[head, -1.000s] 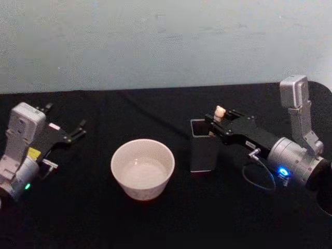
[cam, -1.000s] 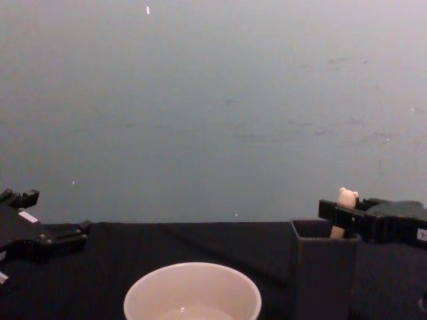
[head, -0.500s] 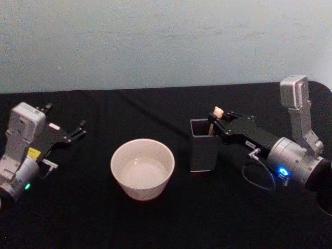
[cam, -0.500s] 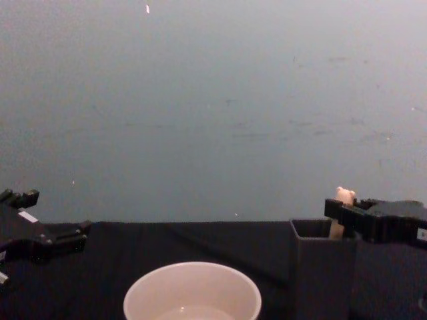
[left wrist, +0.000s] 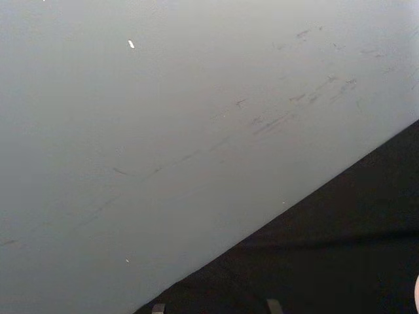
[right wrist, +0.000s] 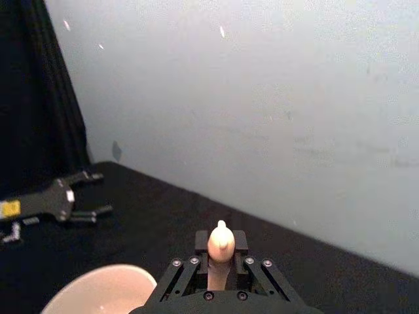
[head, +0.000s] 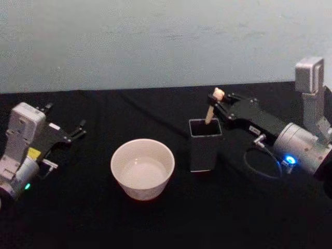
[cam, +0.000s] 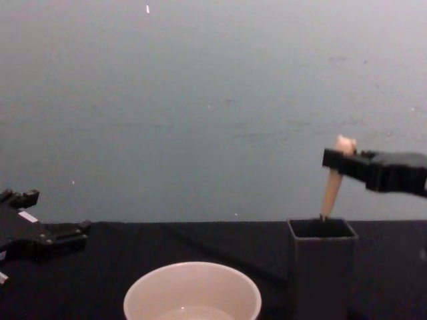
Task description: Pick up the stirring spoon with one hand, stir inside the cup, then place it back in its original position.
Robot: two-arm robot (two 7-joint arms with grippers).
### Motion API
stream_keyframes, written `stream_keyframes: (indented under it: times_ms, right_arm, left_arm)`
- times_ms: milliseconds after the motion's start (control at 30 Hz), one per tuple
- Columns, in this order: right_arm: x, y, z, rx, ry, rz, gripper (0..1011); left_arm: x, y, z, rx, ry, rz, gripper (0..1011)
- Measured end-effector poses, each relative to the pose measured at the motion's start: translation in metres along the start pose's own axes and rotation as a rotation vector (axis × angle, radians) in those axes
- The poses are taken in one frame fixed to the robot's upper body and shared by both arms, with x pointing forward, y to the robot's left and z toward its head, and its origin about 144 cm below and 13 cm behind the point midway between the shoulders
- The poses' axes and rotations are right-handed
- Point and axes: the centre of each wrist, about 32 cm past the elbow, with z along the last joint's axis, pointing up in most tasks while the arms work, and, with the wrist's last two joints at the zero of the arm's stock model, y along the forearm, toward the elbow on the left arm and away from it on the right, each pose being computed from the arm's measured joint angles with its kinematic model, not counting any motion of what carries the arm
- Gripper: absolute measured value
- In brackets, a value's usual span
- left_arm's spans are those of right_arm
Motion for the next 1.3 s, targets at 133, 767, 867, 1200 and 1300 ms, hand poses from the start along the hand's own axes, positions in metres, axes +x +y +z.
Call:
stream_keyframes:
  times_ms: [133,767,867,1200,1300]
  right_arm:
    - [0.001,-0.003,0.014,0.037,-0.023,0.015,212]
    - [-0.004,0.015,0.05,0.187,-0.112,0.092,212]
    - [-0.008,0.023,0.048,0.186,-0.123,0.133,212]
    - [-0.021,0.048,0.028,0.152,-0.171,0.286,212]
    - [-0.023,0.052,0.021,0.14,-0.185,0.316,212]
  left_arm:
    - [0.0,0.0,0.0,0.0,0.0,0.0,1001]
    - [0.0,0.0,0.0,0.0,0.0,0.0,1001]
    - [0.0,0.0,0.0,0.0,0.0,0.0,1001]
    - [0.0,0.0,0.0,0.0,0.0,0.0,1001]
    - [0.0,0.0,0.0,0.0,0.0,0.0,1001]
